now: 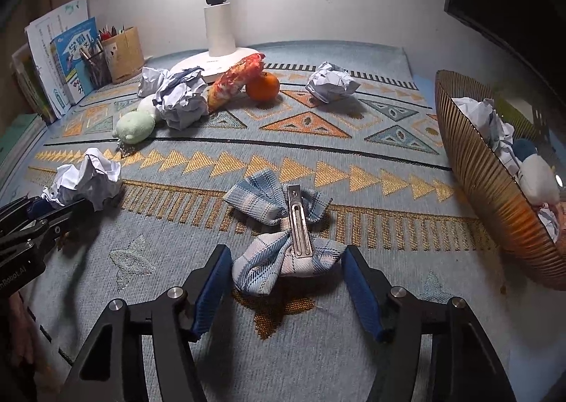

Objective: Organize objects
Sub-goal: 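Lift the cloth clip and paper ball off the rug with both tools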

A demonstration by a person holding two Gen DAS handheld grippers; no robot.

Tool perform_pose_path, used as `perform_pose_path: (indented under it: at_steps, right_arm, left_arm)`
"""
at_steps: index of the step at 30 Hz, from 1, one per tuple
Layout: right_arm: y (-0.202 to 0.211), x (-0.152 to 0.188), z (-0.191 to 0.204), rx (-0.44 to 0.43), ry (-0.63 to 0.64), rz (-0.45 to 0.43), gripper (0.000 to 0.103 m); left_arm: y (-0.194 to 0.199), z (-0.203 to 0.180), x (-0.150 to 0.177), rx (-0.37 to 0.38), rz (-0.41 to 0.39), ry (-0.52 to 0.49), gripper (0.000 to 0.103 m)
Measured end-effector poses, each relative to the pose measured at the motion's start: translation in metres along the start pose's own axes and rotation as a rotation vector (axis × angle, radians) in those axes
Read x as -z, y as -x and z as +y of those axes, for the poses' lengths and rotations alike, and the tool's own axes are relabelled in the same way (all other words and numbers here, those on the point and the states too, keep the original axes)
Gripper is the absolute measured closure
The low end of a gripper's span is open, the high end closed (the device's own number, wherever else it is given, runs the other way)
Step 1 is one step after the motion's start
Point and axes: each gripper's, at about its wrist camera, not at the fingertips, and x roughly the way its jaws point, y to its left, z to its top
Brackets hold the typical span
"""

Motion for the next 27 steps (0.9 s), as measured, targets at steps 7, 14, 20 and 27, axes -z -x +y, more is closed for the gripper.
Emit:
perform_pose_path:
  at_steps: [7, 14, 20, 27]
  right_arm:
    - [-0.001, 0.001, -0.003, -0.015, -0.019, 0.004, 0.035]
    - [-0.004, -0.001, -0.004, -0.010, -0.020, 0.018, 0.023]
    - [0.002, 0.000, -0.005, 0.005, -0.030, -0.015, 0.023]
    - [0.000, -0.001, -0.009, -0.013, -0.052, -0.002, 0.023]
  left_arm:
    - [-0.004, 0.000, 0.000, -0.024, 0.020, 0.002, 0.061]
    - [-0.004, -0.006, 0.001, -0.042, 0.021, -0.036, 0.061]
    - [-0.001, -0.014, 0.001, -0.030, 0.005, -0.081, 0.061]
    - [-0.004, -0.016, 0.000, -0.023, 0.024, -0.086, 0.061]
